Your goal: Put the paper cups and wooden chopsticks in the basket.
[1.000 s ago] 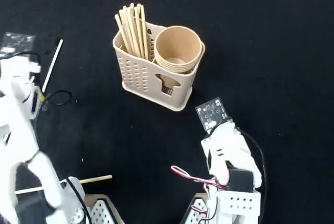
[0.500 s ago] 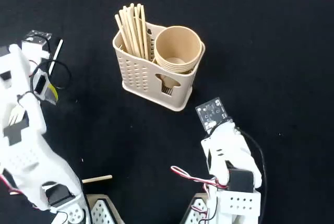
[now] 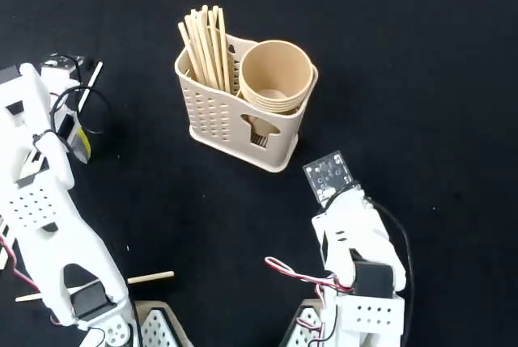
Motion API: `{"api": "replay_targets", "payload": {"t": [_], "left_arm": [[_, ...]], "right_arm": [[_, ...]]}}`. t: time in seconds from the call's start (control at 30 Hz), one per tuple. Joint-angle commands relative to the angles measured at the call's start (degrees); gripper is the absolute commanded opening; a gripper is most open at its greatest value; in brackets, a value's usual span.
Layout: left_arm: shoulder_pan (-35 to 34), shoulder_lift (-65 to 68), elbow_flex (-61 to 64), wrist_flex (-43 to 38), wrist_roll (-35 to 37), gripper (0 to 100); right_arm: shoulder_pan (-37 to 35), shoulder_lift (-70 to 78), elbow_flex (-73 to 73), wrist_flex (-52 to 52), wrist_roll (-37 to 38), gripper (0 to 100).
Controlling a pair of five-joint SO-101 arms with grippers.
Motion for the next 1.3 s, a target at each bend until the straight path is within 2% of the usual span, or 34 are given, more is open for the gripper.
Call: {"api": "replay_targets", "payload": {"t": [0.0,0.1,0.23,0.33,0.43,0.57,0.67,0.87,1.03,1.13,1.27], "left_arm": [[-0.7,0.1,-3.0,0.5,-0.8,10],[-0.7,-0.3,-3.3,1.4,-0.7,9],[0.6,-5.5,-9.3,9.4,-0.7,9],[2.8,-9.1,-14.9,11.3,-0.7,9],[5.1,-8.0,-16.3,4.7,-0.9,10],[5.1,-2.5,-16.7,-6.4,-0.2,21],[5.2,3.0,-16.8,-11.7,2.8,23],[6.5,11.8,-19.1,-13.3,3.1,23],[4.0,17.4,-23.7,-12.2,3.2,23],[2.9,19.6,-26.8,-9.1,2.9,18],[2.8,20.9,-32.2,-4.1,2.9,2]], "right_arm": [[-0.5,-4.1,-0.3,-0.6,0.2,5.3],[-0.5,-4.1,-0.3,-0.6,0.2,5.3],[-0.5,-4.1,-0.3,-0.6,0.2,5.3],[-0.5,-4.1,-0.3,-0.6,0.2,5.3],[-0.5,-4.1,-0.3,-0.6,0.2,5.3],[-0.5,-4.1,-0.3,-0.6,0.2,5.3],[-0.5,-4.1,-0.3,-0.7,0.2,5.3],[-0.5,-4.1,-0.2,-0.7,0.2,5.3],[-0.5,-4.1,-0.2,-0.6,0.2,5.3],[-0.5,-4.1,-0.2,-0.6,0.2,5.3],[-0.5,-4.1,-0.2,-0.6,0.2,5.3]]}}
